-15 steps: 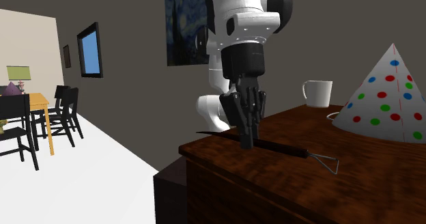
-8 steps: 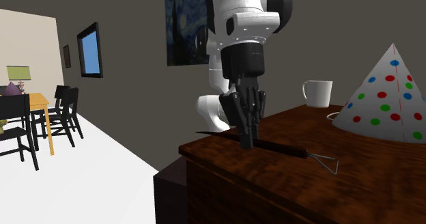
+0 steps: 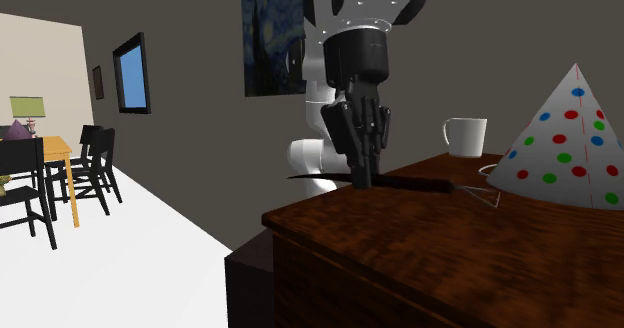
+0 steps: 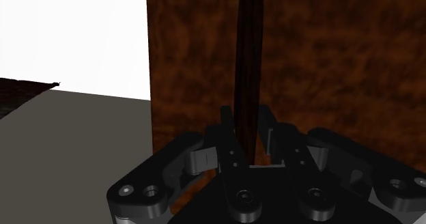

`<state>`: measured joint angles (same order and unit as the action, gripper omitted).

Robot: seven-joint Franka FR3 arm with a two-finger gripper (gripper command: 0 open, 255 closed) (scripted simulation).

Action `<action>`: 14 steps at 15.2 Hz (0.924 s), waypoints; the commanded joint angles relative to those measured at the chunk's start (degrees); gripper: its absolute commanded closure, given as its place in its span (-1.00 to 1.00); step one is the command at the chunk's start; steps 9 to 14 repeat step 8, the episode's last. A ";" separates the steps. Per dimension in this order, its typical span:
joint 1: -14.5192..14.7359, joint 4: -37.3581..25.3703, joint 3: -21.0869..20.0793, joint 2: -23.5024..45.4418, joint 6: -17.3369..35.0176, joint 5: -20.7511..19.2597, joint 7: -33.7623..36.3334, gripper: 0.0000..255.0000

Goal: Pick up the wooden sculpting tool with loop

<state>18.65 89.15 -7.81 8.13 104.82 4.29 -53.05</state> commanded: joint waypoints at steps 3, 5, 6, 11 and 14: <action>0.01 -3.62 0.01 0.39 -3.25 -0.11 0.25 1.00; 0.03 -5.63 -0.01 0.74 -4.91 -0.19 0.40 1.00; 0.05 -6.68 -0.01 0.94 -5.76 -0.23 0.48 1.00; 0.05 -6.83 -0.01 0.96 -5.89 -0.23 0.50 1.00; 0.05 -6.83 -0.01 0.96 -5.89 -0.23 0.50 1.00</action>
